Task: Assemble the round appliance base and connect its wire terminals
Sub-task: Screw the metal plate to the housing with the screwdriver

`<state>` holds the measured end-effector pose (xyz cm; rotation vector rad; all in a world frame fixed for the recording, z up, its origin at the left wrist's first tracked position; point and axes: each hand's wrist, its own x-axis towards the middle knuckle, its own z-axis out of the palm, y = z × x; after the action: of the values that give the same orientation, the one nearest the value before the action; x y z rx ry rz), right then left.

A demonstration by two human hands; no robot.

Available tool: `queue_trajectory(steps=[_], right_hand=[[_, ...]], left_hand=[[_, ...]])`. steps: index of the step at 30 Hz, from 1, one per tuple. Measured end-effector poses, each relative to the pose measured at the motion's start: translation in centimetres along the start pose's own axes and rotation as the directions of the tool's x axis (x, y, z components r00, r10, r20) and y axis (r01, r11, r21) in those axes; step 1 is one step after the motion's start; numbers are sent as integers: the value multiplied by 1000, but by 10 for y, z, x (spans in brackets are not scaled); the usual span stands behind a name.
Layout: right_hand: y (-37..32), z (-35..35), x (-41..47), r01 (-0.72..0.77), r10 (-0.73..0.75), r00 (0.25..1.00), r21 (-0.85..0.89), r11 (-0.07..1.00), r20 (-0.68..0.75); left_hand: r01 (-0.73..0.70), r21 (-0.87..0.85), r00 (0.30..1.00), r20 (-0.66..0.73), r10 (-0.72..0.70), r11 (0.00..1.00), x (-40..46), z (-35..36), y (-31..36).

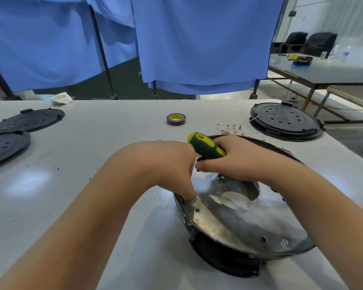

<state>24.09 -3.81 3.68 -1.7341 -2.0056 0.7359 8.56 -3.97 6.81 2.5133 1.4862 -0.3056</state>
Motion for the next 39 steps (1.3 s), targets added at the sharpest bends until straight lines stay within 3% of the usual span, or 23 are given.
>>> queue_trajectory(steps=[4, 10, 16, 24, 30, 32, 36, 39], right_hand=[[3, 2, -4, -38, 53, 996, -177, 983, 76], [0, 3, -7, -28, 56, 997, -391, 920, 59], [3, 6, -6, -19, 83, 988, -427, 904, 132], [2, 5, -5, -30, 82, 991, -416, 909, 108], [-1, -8, -5, -42, 10, 992, -263, 964, -125], [-3, -16, -8, -20, 0, 987, -121, 992, -161], [-14, -34, -16, 130, -71, 936, 153, 980, -345], [-22, -40, -21, 261, -87, 893, 351, 899, -442]], left_hand=[[-6, 54, 999, -36, 8, 999, 2, 3, 2], [-21, 56, 1000, -3, 21, 998, 2, 4, 2], [-36, -31, 997, 66, 38, 999, 1, 1, 1], [-5, -8, 997, -76, 5, 1000, 6, 2, -3], [58, -33, 993, -101, -61, 998, 9, -1, -22], [62, -41, 995, -75, -64, 997, 11, -1, -24], [70, -62, 998, 5, -70, 996, 16, 1, -25], [56, -113, 997, 67, -49, 992, 17, 0, -28]])
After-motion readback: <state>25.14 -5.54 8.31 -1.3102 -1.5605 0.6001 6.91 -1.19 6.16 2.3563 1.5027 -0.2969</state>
